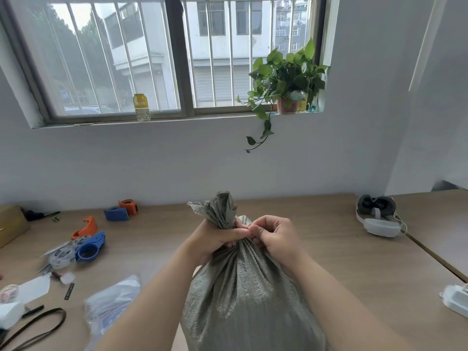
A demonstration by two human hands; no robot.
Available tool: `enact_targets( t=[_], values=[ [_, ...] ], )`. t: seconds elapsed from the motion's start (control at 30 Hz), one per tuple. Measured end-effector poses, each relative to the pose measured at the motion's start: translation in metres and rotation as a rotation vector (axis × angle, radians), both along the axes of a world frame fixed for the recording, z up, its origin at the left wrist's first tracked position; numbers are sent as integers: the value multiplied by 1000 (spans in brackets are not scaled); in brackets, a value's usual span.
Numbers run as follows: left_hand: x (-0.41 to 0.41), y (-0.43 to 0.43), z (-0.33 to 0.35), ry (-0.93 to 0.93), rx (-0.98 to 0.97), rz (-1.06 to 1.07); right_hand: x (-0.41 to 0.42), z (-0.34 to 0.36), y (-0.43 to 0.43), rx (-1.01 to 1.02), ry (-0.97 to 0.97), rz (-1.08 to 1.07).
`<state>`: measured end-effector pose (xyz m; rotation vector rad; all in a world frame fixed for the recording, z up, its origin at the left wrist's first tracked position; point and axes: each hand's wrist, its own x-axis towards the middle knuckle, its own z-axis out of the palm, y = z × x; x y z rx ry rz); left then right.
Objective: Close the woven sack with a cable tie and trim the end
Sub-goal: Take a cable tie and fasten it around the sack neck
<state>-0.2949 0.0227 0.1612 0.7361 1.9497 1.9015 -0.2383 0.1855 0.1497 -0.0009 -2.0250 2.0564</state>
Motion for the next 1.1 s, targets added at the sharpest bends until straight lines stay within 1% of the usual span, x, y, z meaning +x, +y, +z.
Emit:
enact_targets(
  t=[0.07,0.13,0.37,0.5,0.57,0.7,0.83,1.0,1.1],
  values=[
    [-1,-2,-2,14,-34,5,-1,0,-1,-49,1,1],
    [-2,-3,-4,15,-21,31,-2,1,-1,-88,0,10],
    [-4,1,-5,-25,-27,107,1,1,6,-185,-19,143],
    [-5,4,-5,-42,-32,159,0,-2,5,-369,-50,150],
    [-6,4,-6,-33,-38,161,0,-3,4,-418,-69,155],
    [-5,4,-7,-12,-28,162,1,0,3,-455,-88,168],
    [-1,7,-7,30,31,153,0,2,0,-461,-95,144],
    [-1,5,-12,84,52,189,-2,-1,-2,-490,-103,136],
    [-3,5,-13,84,67,187,-2,-3,-3,-513,-104,141]
  ],
)
